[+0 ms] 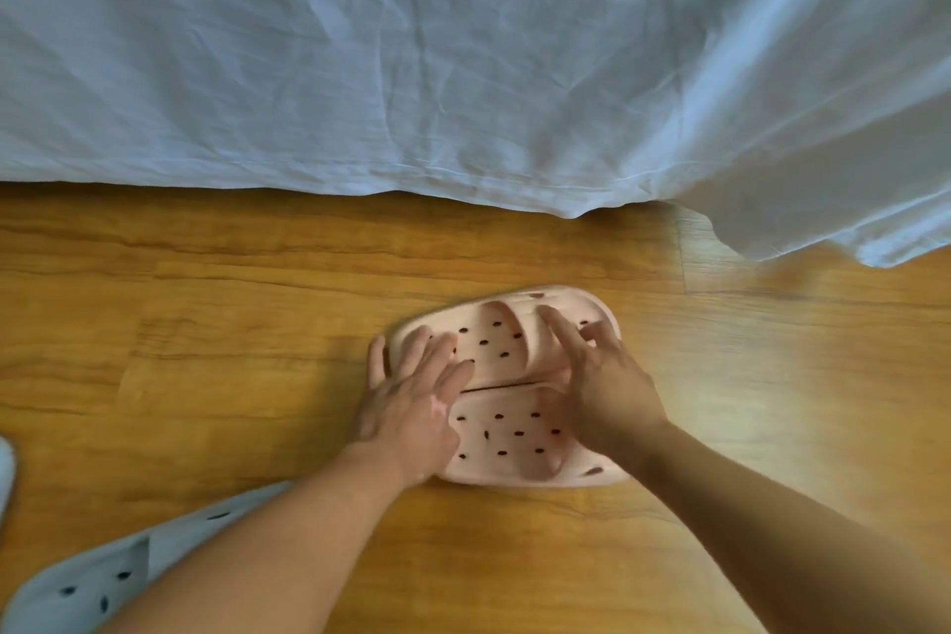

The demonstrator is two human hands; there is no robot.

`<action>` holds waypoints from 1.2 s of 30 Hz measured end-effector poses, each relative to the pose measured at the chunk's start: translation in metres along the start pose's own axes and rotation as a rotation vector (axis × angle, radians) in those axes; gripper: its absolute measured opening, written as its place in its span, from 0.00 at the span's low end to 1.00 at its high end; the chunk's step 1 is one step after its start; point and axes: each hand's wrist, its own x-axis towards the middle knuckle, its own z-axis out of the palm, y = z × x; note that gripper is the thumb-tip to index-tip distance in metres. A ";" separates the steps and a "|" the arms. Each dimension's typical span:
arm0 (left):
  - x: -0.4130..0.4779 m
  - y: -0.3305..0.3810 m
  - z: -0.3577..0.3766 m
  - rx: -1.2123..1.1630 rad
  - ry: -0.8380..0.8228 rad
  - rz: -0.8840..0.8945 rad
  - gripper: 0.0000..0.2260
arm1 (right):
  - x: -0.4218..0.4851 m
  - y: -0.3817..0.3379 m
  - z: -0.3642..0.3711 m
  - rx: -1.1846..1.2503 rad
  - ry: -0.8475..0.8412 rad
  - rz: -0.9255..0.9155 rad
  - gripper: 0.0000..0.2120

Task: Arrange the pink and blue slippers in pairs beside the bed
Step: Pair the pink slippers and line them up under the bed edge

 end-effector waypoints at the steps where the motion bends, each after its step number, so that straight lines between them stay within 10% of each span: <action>1: 0.012 -0.004 -0.006 0.046 -0.017 0.050 0.30 | -0.011 -0.002 0.008 0.044 0.025 0.068 0.43; 6: 0.031 -0.008 -0.030 0.128 -0.017 0.159 0.27 | -0.040 -0.015 0.023 0.165 0.020 0.227 0.46; 11: -0.020 0.019 -0.008 -0.318 0.424 -0.067 0.13 | -0.016 0.009 -0.028 -0.083 -0.031 0.030 0.50; 18: -0.053 0.106 0.022 -0.323 0.008 -0.233 0.27 | 0.040 0.035 -0.039 -0.129 -0.331 -0.351 0.51; 26: -0.014 0.048 0.000 -0.242 -0.126 -0.072 0.16 | -0.003 0.048 0.000 0.107 -0.031 -0.019 0.47; 31: 0.004 0.026 -0.017 -0.227 -0.080 0.073 0.22 | -0.040 0.049 0.023 0.200 0.107 0.095 0.49; 36: -0.031 0.039 0.012 -0.752 0.121 -0.260 0.46 | -0.054 0.052 0.022 0.325 0.151 0.192 0.62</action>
